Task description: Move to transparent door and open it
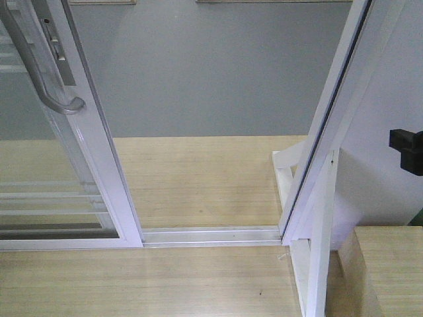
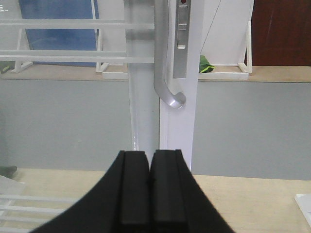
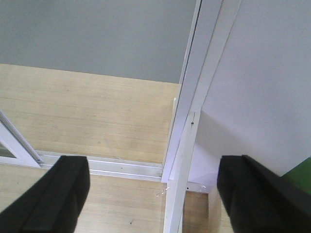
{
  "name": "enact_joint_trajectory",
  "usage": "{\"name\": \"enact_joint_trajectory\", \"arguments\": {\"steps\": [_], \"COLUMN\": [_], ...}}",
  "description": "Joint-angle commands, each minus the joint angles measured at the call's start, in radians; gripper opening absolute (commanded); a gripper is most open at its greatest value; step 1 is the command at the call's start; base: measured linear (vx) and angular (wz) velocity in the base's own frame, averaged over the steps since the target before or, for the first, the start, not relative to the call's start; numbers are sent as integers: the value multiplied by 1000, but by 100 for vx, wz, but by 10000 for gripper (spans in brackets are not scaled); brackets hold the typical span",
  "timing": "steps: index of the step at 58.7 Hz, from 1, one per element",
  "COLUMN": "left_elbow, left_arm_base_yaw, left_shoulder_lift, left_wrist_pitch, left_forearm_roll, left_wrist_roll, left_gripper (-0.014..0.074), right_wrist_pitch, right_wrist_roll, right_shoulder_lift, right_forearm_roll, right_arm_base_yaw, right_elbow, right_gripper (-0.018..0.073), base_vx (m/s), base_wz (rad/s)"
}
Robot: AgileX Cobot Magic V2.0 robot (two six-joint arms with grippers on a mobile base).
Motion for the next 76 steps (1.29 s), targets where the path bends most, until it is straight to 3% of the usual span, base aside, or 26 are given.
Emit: {"name": "enact_joint_trajectory", "arguments": {"steps": [1,41,52,64,69,76], "left_elbow": [19,19,19,19,19,19], "left_arm_base_yaw": [-5,-5,-5,-5,-5,-5], "left_shoulder_lift": [-15,-15,-15,-15,-15,-15], "left_wrist_pitch": [-80,-80,-80,-80,-80,-80], "left_forearm_roll": [-12,-12,-12,-12,-12,-12], "left_wrist_roll": [-6,-6,-6,-6,-6,-6], "left_gripper": [-6,-6,-6,-6,-6,-6], "right_wrist_pitch": [-59,-46,-81,-423,-509,-592], "right_wrist_roll": [-12,-13,-12,-13,-15,-15], "right_shoulder_lift": [-6,-29,-104,-258,-321,-415], "right_forearm_roll": [-7,-18,-28,-72,-90,-66], "right_arm_base_yaw": [-5,-5,-5,-5,-23,-108], "right_elbow": [-28,-28,4,257,353,481], "right_gripper": [592,569,383,-18,-13,-11], "base_vx": [0,0,0,0,0,0], "base_wz": [0,0,0,0,0,0]}}
